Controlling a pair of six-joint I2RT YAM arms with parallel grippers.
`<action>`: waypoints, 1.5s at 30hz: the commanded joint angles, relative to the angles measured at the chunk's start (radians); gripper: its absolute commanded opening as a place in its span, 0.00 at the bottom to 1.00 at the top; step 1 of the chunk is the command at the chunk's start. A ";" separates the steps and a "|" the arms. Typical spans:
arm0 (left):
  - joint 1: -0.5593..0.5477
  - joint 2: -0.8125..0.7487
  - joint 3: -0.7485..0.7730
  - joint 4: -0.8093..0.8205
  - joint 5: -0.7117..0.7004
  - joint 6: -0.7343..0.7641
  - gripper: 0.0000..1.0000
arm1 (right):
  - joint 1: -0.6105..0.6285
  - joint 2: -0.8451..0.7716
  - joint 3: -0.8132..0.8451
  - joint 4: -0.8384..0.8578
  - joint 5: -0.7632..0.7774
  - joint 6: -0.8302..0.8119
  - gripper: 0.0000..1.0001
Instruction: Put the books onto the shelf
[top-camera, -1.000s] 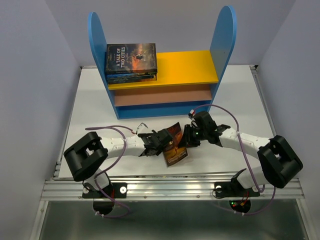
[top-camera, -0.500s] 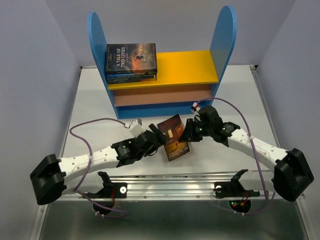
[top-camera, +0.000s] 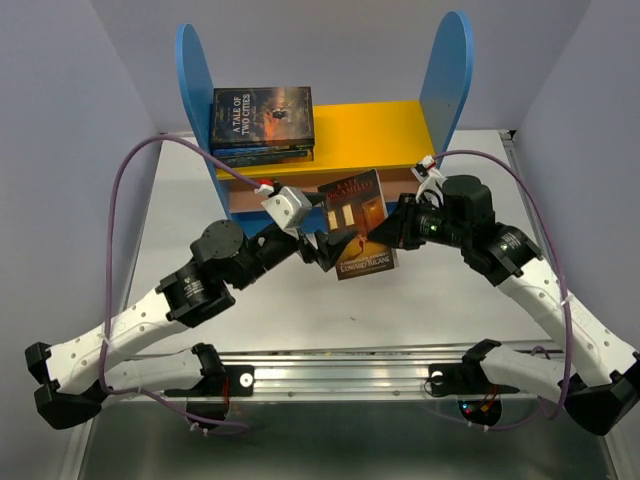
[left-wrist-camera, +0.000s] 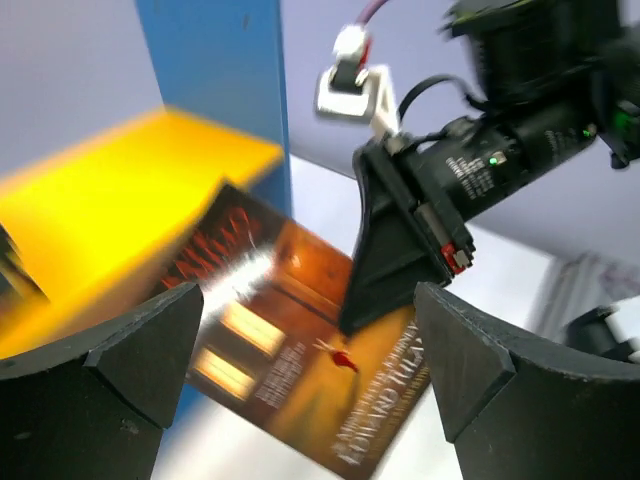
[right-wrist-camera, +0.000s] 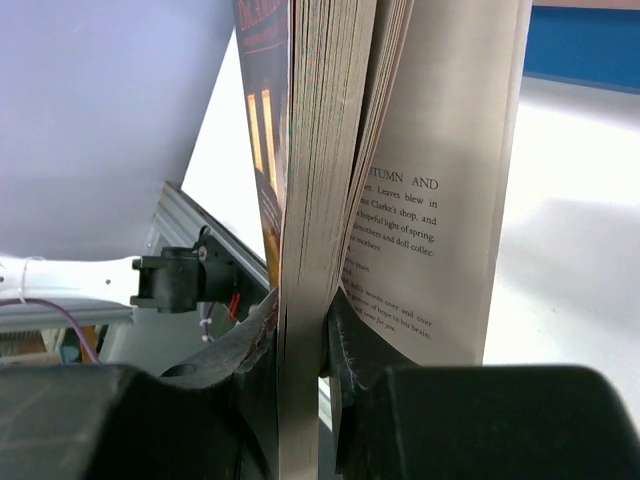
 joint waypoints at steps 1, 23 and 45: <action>-0.006 0.117 0.188 -0.162 0.208 0.629 0.99 | -0.051 0.005 0.063 -0.064 -0.026 0.013 0.16; 0.120 0.125 -0.011 -0.292 0.498 1.466 0.99 | -0.261 0.177 0.292 -0.325 -0.412 0.027 0.20; 0.100 0.235 -0.059 0.046 0.463 1.386 0.34 | -0.261 0.169 0.169 -0.311 -0.541 0.082 0.20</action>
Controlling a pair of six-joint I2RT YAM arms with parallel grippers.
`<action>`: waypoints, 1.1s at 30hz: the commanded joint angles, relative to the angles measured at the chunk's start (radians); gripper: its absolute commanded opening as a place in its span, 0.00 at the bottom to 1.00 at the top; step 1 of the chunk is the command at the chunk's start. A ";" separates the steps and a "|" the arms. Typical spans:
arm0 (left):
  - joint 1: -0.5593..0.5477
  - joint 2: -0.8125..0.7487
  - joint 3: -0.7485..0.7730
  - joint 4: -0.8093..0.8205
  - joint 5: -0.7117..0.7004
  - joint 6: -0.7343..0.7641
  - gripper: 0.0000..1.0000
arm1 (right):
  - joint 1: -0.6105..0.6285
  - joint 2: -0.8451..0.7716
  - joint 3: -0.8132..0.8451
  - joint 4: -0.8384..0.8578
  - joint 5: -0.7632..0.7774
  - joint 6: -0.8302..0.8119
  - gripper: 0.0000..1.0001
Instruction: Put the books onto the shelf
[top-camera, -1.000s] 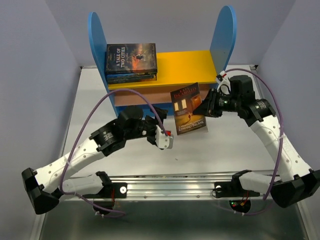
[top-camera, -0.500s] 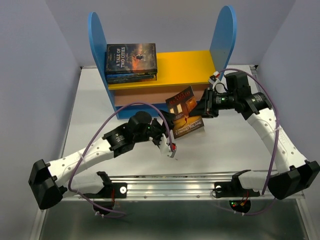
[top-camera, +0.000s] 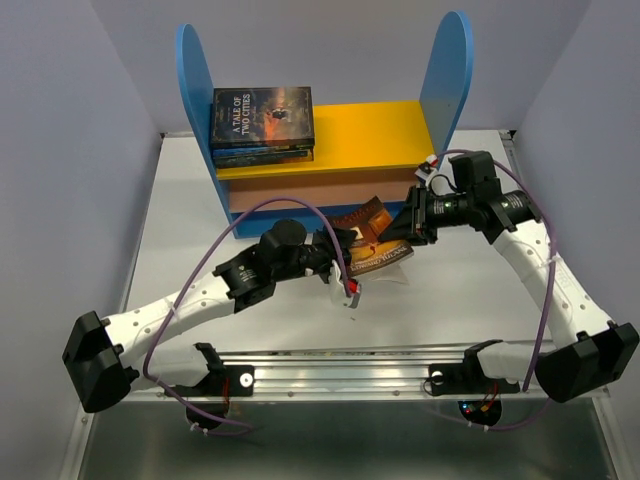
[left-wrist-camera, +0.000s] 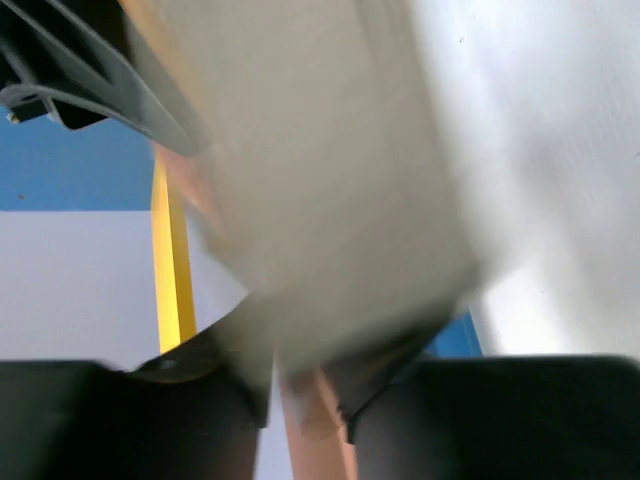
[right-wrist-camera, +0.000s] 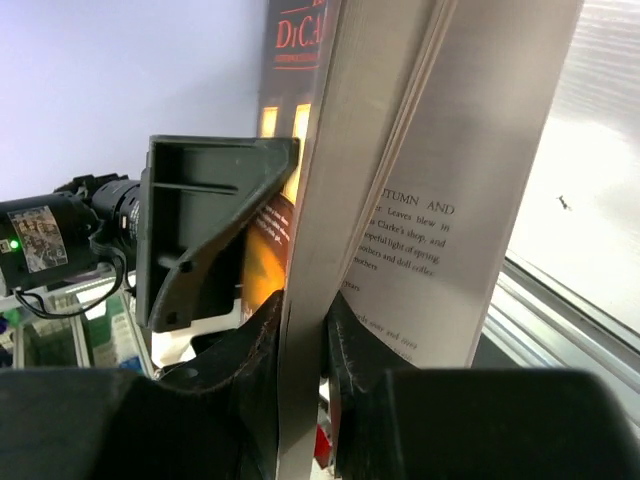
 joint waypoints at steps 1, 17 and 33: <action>-0.008 -0.013 0.045 0.100 0.045 -0.055 0.26 | 0.007 -0.025 -0.011 0.026 -0.044 -0.026 0.22; -0.040 -0.220 0.065 -0.047 -0.029 -0.083 0.00 | 0.007 -0.017 0.250 -0.329 0.827 -0.197 1.00; -0.095 0.133 0.790 -0.018 -0.597 -0.212 0.00 | 0.007 -0.217 0.072 -0.276 0.884 -0.217 1.00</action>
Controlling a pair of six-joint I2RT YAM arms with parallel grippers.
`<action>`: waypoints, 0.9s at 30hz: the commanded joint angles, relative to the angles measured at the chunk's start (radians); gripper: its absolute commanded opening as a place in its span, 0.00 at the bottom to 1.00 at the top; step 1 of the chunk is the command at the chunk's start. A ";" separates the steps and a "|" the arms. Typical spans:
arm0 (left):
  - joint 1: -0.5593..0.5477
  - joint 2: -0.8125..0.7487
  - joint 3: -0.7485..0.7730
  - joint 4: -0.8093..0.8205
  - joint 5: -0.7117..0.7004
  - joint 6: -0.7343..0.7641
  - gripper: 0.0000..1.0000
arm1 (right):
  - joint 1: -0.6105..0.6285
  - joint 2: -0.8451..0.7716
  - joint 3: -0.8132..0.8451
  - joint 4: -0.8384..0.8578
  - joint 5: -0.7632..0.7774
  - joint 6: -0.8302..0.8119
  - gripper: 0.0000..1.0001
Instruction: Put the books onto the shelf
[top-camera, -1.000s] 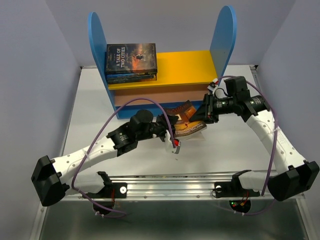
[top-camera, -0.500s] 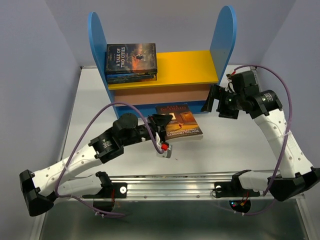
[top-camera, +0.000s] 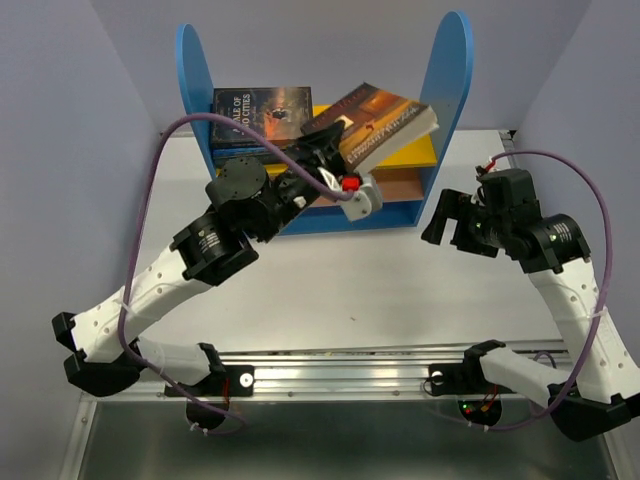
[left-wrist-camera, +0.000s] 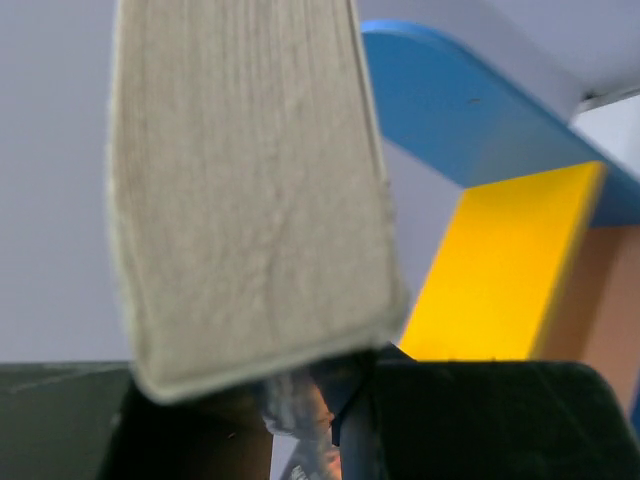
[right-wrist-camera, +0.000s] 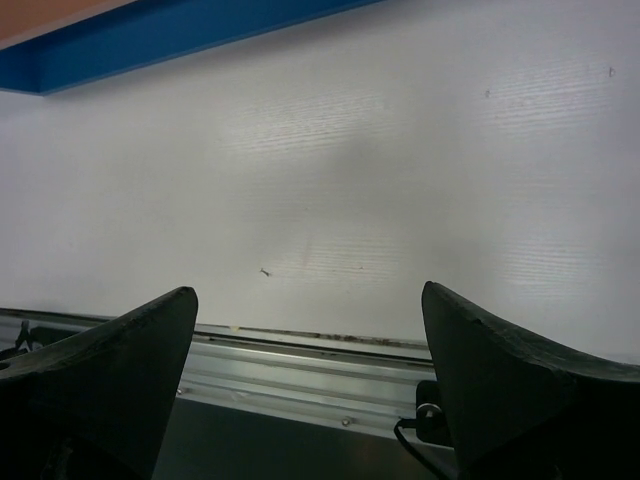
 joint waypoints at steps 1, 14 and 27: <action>0.000 0.138 0.192 0.109 -0.315 0.062 0.00 | 0.000 -0.017 -0.036 0.038 0.018 -0.016 1.00; 0.221 0.429 0.365 0.066 -0.654 0.130 0.00 | 0.000 -0.013 -0.059 0.069 0.008 -0.057 1.00; 0.350 0.367 0.215 -0.099 -0.635 0.045 0.00 | 0.000 0.006 -0.034 0.077 0.010 -0.071 1.00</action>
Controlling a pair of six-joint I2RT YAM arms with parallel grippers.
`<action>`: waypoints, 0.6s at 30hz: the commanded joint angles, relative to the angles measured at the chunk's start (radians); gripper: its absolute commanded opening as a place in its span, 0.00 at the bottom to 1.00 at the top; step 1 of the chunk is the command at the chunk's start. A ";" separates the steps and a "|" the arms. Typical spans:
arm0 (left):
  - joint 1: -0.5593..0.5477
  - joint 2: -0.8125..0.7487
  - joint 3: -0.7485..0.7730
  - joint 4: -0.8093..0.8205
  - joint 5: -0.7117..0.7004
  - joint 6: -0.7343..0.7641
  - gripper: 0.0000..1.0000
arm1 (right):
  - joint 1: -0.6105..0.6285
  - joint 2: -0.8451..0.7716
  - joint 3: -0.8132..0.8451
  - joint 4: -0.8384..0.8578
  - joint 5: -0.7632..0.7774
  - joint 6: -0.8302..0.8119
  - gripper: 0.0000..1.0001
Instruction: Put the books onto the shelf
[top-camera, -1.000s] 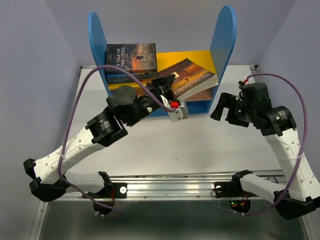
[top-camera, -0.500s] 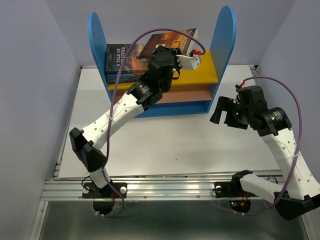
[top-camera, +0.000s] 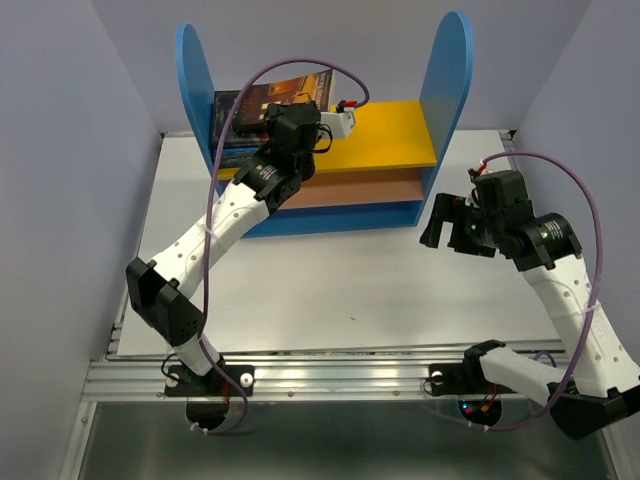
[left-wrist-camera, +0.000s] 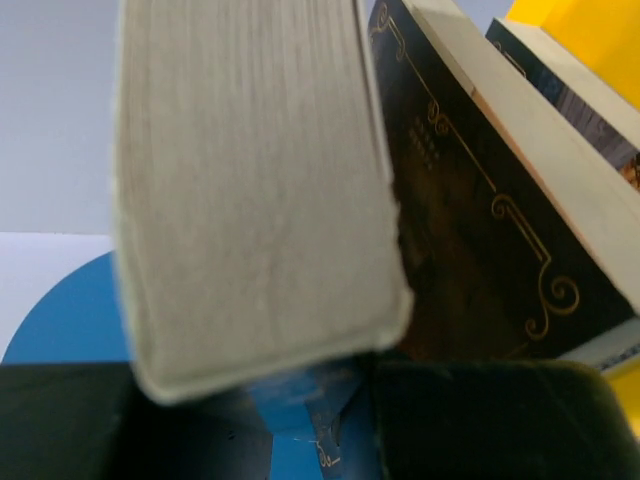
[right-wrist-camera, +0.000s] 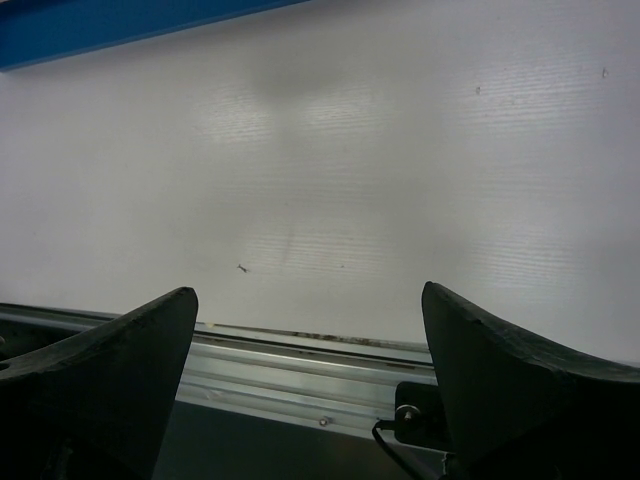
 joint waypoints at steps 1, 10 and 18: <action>0.023 -0.096 -0.014 -0.009 0.011 -0.053 0.00 | 0.000 0.005 0.026 0.054 0.008 -0.018 1.00; 0.062 -0.164 -0.077 -0.099 0.042 -0.065 0.06 | 0.000 0.014 0.024 0.065 -0.001 -0.015 1.00; 0.097 -0.198 -0.095 -0.147 0.134 -0.001 0.16 | 0.000 0.007 0.018 0.065 0.001 -0.006 1.00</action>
